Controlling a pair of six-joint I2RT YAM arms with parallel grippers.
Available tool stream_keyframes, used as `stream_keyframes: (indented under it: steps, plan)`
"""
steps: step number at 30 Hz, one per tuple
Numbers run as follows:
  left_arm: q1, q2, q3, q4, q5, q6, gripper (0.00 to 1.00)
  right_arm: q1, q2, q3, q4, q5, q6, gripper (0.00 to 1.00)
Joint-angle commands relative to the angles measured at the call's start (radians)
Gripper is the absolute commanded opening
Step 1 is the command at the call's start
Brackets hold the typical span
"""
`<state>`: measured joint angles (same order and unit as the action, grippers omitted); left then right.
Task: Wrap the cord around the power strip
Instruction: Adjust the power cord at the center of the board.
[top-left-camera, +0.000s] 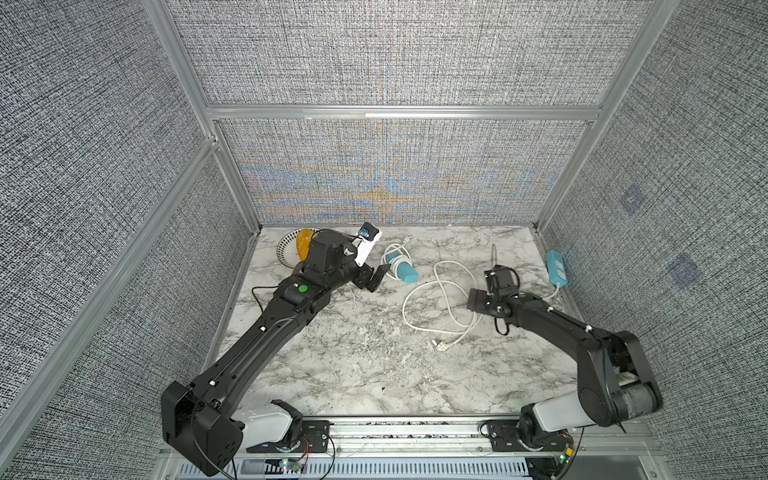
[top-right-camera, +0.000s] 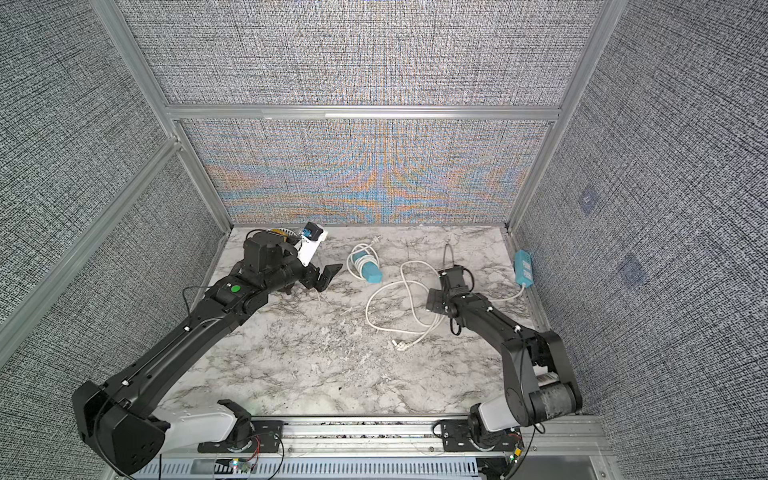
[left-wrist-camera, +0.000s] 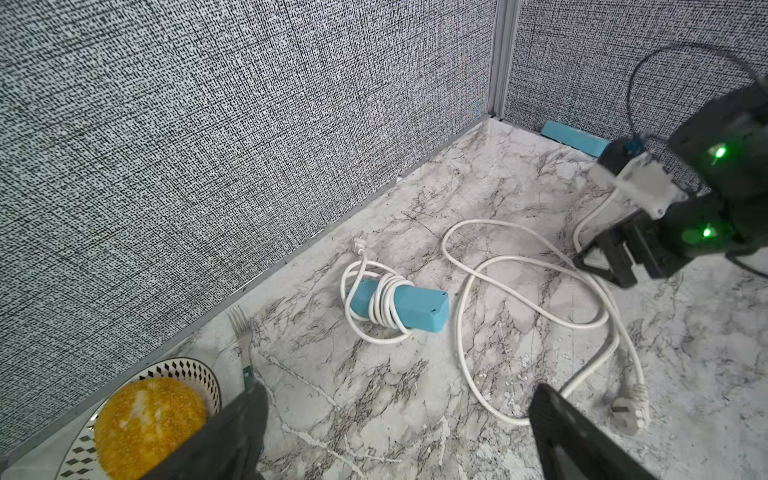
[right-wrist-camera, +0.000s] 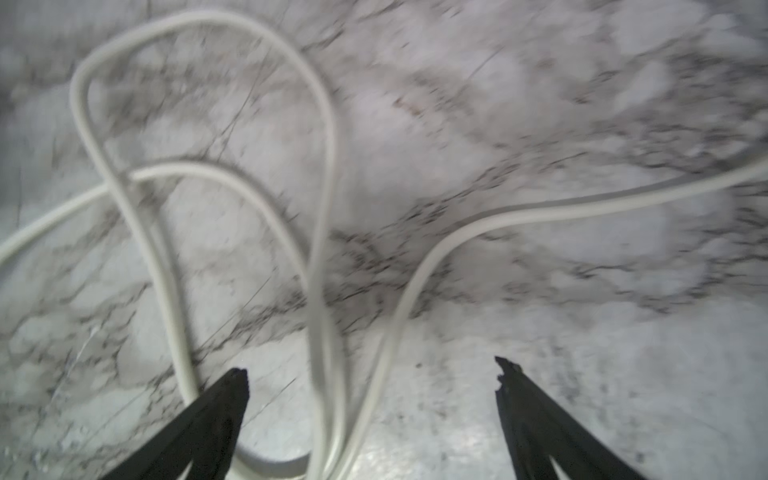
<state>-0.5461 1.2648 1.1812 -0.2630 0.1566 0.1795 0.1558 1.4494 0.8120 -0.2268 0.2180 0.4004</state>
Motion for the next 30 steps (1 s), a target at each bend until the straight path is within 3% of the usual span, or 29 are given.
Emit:
stream_keyframes:
  steps: [1, 12, 19, 20, 24, 27, 30]
  plan:
    - [0.000, -0.004, -0.003, 0.006, 0.000, 0.015, 1.00, -0.118, -0.002, 0.000, 0.008, -0.047, 0.026, 0.96]
    - [0.000, 0.002, -0.006, 0.015, -0.100, 0.022, 0.99, -0.327, 0.328, 0.173, -0.036, 0.007, -0.001, 0.95]
    - [0.001, -0.014, -0.006, 0.001, -0.137, 0.063, 1.00, -0.341, 0.462, 0.282, -0.087, 0.069, -0.038, 0.88]
    - [0.001, -0.018, -0.006, 0.000, -0.131, 0.062, 1.00, -0.342, 0.462, 0.290, -0.085, 0.056, -0.038, 0.86]
    - [0.001, -0.031, -0.016, 0.018, -0.089, 0.063, 1.00, -0.338, 0.493, 0.327, -0.102, -0.001, -0.011, 0.62]
    - [0.001, -0.039, -0.015, 0.019, -0.071, 0.060, 1.00, -0.315, 0.466, 0.324, -0.120, 0.017, -0.008, 0.63]
    - [0.002, -0.050, -0.012, 0.022, -0.062, 0.055, 1.00, -0.309, 0.356, 0.290, -0.107, 0.049, 0.012, 0.80]
